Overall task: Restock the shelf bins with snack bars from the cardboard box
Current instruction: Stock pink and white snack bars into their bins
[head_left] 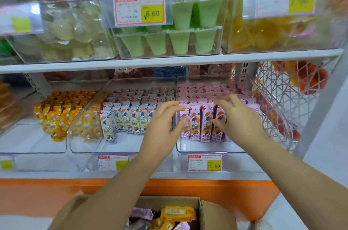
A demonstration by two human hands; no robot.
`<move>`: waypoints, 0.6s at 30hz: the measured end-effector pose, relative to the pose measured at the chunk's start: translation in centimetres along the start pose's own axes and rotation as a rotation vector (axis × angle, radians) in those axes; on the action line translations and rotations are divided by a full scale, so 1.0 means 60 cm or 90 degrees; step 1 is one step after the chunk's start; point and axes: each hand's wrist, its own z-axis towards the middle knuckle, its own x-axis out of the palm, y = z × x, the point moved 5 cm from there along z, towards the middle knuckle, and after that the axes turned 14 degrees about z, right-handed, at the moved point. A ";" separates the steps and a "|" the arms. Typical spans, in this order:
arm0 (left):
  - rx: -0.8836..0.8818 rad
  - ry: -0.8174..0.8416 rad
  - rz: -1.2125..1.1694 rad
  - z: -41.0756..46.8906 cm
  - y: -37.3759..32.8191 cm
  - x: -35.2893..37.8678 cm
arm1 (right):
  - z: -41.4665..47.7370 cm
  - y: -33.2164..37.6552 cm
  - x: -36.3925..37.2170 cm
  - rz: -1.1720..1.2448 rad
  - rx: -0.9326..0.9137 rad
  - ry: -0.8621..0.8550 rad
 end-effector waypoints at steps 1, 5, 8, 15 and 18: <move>-0.002 -0.015 -0.009 -0.007 -0.001 -0.002 | -0.013 0.006 -0.002 0.024 -0.033 -0.037; 0.026 -0.082 -0.016 -0.051 -0.006 -0.013 | -0.081 0.053 0.002 0.107 -0.170 -0.211; 0.030 -0.100 -0.015 -0.103 0.001 -0.027 | -0.145 0.096 0.023 0.155 -0.238 -0.257; -0.095 -0.048 0.003 -0.254 0.096 -0.026 | -0.251 0.160 0.112 0.264 -0.284 -0.163; -0.159 0.024 0.014 -0.309 0.149 -0.003 | -0.274 0.161 0.176 0.295 -0.230 -0.034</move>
